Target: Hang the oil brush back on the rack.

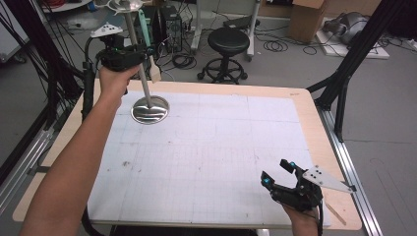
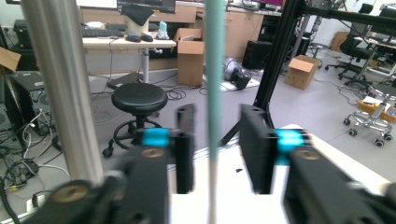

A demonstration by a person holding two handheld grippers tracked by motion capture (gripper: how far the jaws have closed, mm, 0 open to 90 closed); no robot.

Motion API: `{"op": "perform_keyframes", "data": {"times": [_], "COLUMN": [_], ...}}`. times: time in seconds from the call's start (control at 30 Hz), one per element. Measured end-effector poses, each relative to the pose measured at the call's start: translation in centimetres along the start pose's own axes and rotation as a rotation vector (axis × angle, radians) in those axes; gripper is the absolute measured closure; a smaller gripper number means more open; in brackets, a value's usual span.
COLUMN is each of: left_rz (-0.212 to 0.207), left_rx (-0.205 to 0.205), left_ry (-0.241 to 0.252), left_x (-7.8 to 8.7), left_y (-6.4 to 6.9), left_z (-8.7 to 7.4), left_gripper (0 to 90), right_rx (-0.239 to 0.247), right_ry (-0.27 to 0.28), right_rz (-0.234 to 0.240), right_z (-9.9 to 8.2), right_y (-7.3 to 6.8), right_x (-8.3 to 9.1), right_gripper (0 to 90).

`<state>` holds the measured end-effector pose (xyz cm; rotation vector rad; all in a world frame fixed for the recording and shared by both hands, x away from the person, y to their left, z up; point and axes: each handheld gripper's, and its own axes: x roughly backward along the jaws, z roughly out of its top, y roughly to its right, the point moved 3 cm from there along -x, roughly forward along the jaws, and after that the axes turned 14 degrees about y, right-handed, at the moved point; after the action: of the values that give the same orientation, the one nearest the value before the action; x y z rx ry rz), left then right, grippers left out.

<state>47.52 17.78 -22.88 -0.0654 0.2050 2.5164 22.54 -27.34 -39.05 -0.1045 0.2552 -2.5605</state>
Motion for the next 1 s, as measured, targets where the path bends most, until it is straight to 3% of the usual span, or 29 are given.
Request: {"op": "perform_keyframes", "data": {"times": [0.2, 0.23, 0.33, 0.37, 0.47, 0.5, 0.53, 0.63, 0.73, 0.83, 1.0], "left_rz": [-0.02, -0.028, -0.035, -0.062, -0.076, -0.103, -0.103, -0.15, -0.187, -0.215, -0.244], "left_rx": [0.0, 0.021, 0.031, 0.027, 0.022, 0.018, 0.018, 0.002, 0.01, -0.008, -0.012], "left_ry": [0.034, 0.036, 0.043, 0.048, 0.051, 0.049, 0.049, 0.061, 0.067, 0.057, 0.053], "left_x": [3.5, 4.9, 6.1, 7.4, 8.6, 9.9, 9.9, 12.3, 13.5, 15.6, 17.7], "left_y": [0.3, 0.6, 1.1, 1.7, 2.3, 3.0, 3.0, 4.4, 5.0, 6.1, 7.0], "left_z": [-1.0, -1.6, -2.3, -3.0, -3.9, -4.8, -4.8, -6.5, -7.6, -9.7, -11.6], "left_gripper": [40.3, 35.5, 23.7, 22.1, 19.1, 15.7, 15.8, 16.0, 16.2, 17.3, 18.2], "right_rx": [0.011, 0.012, 0.021, 0.031, 0.043, 0.055, 0.058, 0.07, 0.078, 0.074, 0.088], "right_ry": [0.01, 0.01, 0.011, 0.006, 0.001, -0.004, -0.007, -0.009, 0.001, -0.001, -0.011], "right_rz": [-0.029, -0.056, -0.074, -0.086, -0.098, -0.103, -0.104, -0.103, -0.097, -0.093, -0.091], "right_z": [0.2, 0.2, 0.2, 0.2, 0.1, 0.1, 0.0, 0.0, 0.0, -0.2, -0.7], "right_y": [0.4, 0.7, 0.8, 0.9, 0.9, 0.9, 0.9, 0.7, 0.7, 0.6, 0.4], "right_x": [0.7, 1.0, 1.2, 1.4, 1.5, 1.5, 1.5, 1.6, 1.6, 1.6, 1.7], "right_gripper": [15.6, 15.6, 15.6, 15.6, 15.6, 15.6, 15.6, 15.6, 15.6, 15.6, 15.7]}}
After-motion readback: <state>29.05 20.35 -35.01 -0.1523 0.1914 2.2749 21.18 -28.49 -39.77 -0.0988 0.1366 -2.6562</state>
